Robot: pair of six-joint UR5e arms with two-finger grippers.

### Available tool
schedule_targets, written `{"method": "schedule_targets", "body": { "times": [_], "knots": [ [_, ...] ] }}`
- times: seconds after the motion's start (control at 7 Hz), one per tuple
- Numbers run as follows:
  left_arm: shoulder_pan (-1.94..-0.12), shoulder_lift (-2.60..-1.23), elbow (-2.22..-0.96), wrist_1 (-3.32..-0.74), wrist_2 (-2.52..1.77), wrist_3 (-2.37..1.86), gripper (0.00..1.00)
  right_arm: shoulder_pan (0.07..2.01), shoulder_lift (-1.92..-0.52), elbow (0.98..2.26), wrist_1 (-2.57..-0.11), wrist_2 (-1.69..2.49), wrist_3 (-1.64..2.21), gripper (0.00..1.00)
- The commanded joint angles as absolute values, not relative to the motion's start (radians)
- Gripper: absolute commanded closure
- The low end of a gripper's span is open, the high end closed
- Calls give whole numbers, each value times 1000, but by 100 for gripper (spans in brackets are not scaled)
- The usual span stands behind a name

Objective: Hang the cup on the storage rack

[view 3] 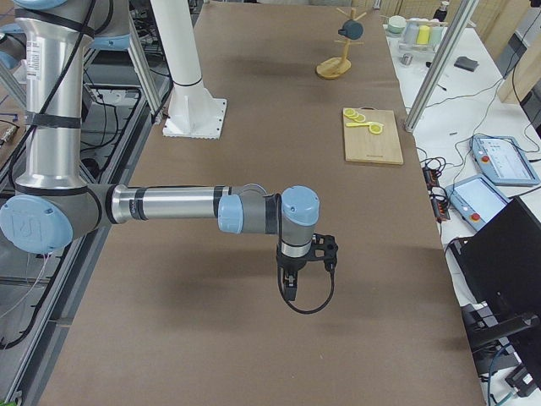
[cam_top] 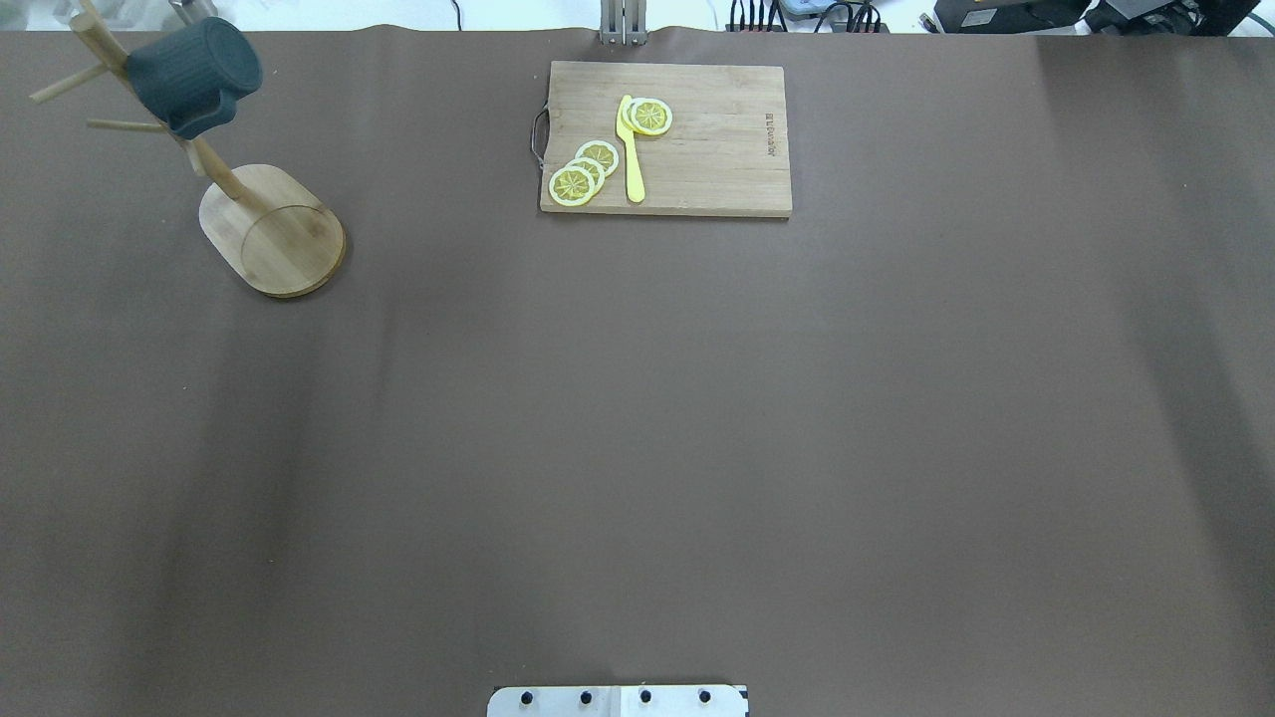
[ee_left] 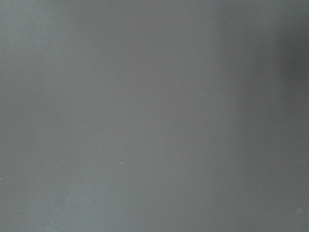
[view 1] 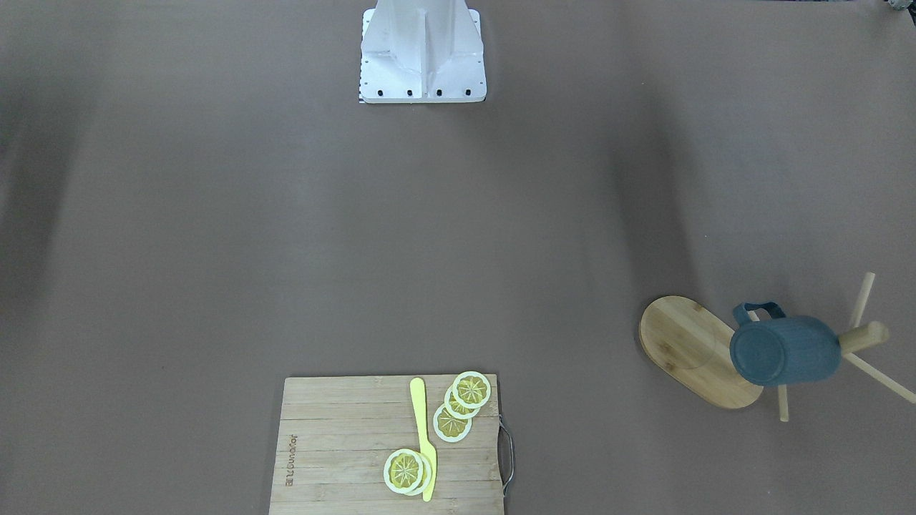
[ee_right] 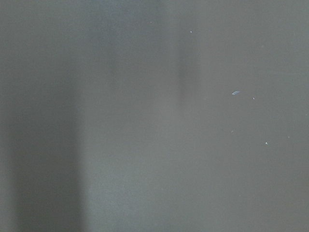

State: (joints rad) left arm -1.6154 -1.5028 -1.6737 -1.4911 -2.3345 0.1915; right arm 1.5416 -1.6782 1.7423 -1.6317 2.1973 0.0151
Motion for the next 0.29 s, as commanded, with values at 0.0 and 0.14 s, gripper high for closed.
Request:
{"method": "schedule_targets", "body": {
  "times": [0.0, 0.14],
  "knots": [
    [-1615, -1500, -1692, -1490, -2283, 190, 1, 1542, -1678, 1755, -1632, 2198, 14, 0],
    [-1617, -1500, -1690, -1489, -2283, 190, 1, 1542, -1680, 1753, -1632, 2197, 14, 0]
  ]
}}
